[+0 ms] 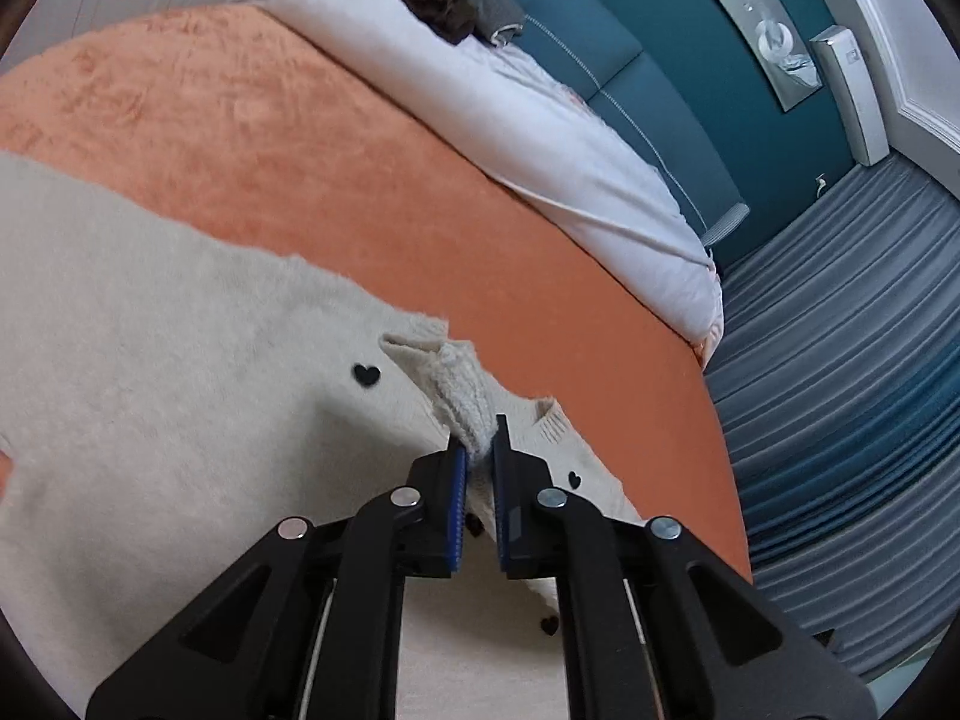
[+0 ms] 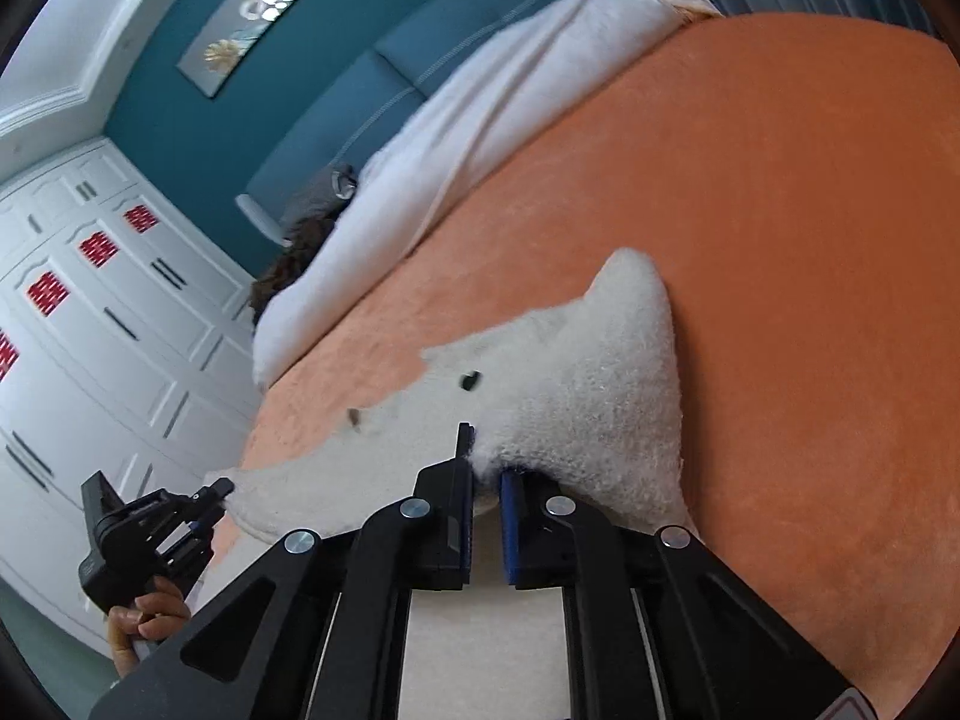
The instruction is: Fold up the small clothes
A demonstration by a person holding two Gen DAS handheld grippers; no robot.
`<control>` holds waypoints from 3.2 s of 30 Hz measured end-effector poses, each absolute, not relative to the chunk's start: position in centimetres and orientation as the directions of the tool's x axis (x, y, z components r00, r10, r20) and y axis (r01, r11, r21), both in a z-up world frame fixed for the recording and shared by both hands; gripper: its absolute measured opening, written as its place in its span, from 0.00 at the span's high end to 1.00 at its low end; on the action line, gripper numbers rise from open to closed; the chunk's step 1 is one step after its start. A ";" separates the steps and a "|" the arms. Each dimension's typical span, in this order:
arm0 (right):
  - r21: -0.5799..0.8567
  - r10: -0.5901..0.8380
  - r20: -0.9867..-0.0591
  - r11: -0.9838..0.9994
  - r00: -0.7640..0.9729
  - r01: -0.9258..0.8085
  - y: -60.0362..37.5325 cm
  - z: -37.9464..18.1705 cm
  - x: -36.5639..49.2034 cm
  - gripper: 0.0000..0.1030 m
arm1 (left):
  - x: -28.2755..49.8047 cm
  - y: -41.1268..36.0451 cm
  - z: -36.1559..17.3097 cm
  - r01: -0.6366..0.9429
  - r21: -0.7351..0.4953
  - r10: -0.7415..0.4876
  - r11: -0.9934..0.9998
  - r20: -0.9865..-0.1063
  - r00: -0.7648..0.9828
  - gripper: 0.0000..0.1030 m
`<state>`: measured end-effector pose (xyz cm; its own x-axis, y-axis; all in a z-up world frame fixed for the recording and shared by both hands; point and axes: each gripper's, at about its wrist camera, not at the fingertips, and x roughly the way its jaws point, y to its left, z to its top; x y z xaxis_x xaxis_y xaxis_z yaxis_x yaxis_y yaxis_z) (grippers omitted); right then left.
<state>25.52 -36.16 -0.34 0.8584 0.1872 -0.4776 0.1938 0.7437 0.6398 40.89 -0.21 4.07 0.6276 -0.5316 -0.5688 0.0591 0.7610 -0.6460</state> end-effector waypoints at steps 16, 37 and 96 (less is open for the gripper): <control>0.430 0.089 -0.717 0.837 0.692 0.338 -35.0 -3.3 25.1 0.82 | 38.5 0.9 -5.2 0.025 -0.470 -0.397 0.883 -0.717 0.573 0.90; 0.280 -0.047 -0.772 0.871 0.634 0.405 -36.6 -7.0 28.5 1.00 | 38.2 2.5 -6.3 0.031 -0.540 -0.448 0.841 -0.664 0.599 0.90; 0.469 0.213 -0.702 0.856 0.680 0.216 -24.8 -3.0 31.6 0.42 | 34.0 14.4 -2.2 -0.302 -0.691 -0.373 0.657 -0.646 0.666 0.37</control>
<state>31.58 -24.80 -2.97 0.6796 0.2132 -0.7019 0.2161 0.8562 0.4693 33.98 14.35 -2.21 0.6661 -0.3732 -0.6458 -0.3016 0.6571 -0.6908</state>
